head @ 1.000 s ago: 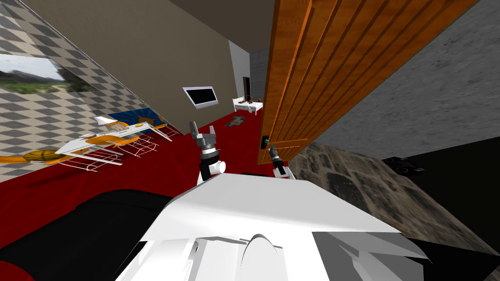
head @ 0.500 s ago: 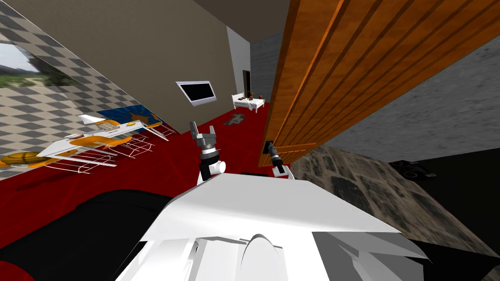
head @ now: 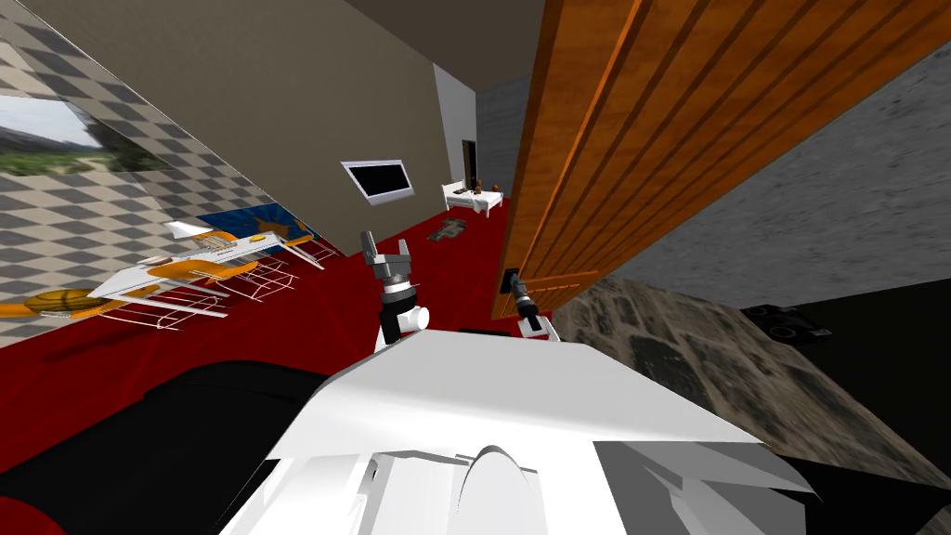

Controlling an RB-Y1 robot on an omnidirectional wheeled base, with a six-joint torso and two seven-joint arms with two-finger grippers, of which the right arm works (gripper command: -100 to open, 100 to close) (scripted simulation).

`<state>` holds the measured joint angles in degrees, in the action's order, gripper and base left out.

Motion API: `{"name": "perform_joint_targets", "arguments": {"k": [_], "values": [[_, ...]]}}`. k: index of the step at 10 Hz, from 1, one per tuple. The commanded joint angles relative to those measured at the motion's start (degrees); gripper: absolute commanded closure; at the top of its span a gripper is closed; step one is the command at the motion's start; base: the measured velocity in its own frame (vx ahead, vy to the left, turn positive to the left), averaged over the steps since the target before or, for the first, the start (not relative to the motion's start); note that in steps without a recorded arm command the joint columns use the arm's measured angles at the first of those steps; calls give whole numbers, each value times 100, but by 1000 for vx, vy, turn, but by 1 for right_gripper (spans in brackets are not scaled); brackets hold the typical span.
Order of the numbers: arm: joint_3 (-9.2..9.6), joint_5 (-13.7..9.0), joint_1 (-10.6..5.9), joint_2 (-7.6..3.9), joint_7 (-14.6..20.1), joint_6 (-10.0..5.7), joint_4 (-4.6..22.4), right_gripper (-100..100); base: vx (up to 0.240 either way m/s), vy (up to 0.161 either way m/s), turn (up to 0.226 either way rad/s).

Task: Push the door open

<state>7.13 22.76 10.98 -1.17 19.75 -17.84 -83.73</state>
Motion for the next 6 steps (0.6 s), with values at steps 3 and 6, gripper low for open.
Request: {"name": "perform_joint_targets", "arguments": {"k": [3, 6], "values": [[-199, -55, -46, -66, -36, 41, 15, 100, 152, 110, -73], [-424, -117, -98, 29, -77, 88, 32, 100, 210, 144, -69]]}}
